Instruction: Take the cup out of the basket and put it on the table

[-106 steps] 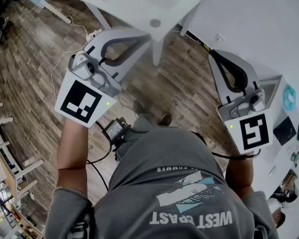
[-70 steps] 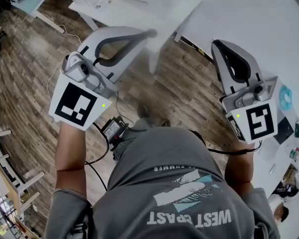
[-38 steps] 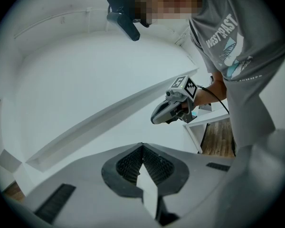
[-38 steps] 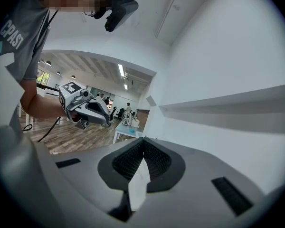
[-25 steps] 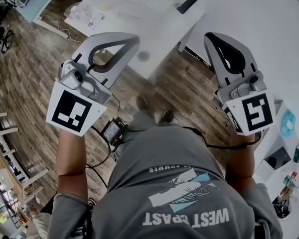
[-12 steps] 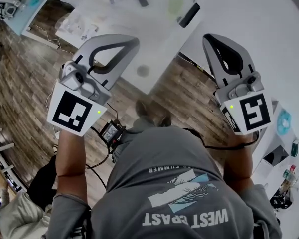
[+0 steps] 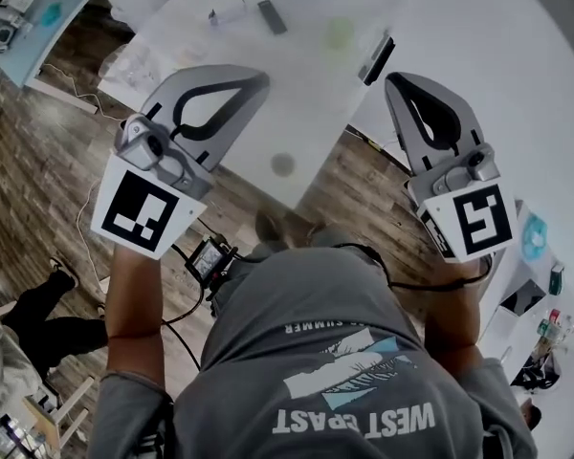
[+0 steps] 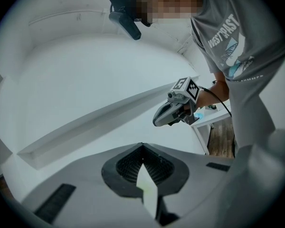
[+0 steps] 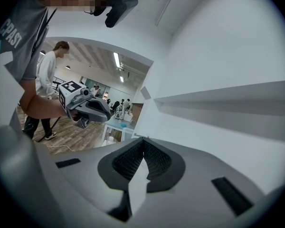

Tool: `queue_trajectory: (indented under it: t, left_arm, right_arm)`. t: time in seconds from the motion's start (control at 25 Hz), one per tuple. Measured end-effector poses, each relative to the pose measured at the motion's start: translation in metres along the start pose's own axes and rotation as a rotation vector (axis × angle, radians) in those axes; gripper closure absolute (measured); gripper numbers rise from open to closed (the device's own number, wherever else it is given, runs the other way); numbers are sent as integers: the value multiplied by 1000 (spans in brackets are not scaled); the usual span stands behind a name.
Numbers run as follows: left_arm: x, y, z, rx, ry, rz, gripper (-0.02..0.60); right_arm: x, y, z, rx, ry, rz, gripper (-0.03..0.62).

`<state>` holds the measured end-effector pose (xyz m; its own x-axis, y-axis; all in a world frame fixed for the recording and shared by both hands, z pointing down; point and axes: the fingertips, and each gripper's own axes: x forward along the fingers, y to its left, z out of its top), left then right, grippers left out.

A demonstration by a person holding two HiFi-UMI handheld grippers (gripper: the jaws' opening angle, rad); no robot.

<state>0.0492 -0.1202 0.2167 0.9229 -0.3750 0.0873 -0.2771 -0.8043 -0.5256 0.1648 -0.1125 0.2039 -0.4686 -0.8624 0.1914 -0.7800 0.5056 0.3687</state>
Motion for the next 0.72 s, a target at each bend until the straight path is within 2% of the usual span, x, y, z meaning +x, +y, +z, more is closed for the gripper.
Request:
queue_trajectory:
  t: [0.36,0.72]
  left_arm:
    - [20,26,-29,-36,30,10,572]
    - [65,48,-44,-56,122,50,572]
  right_arm:
    - [41,-30,-16,7,21,19,582]
    - [87,-82,-47,47,7,94,582]
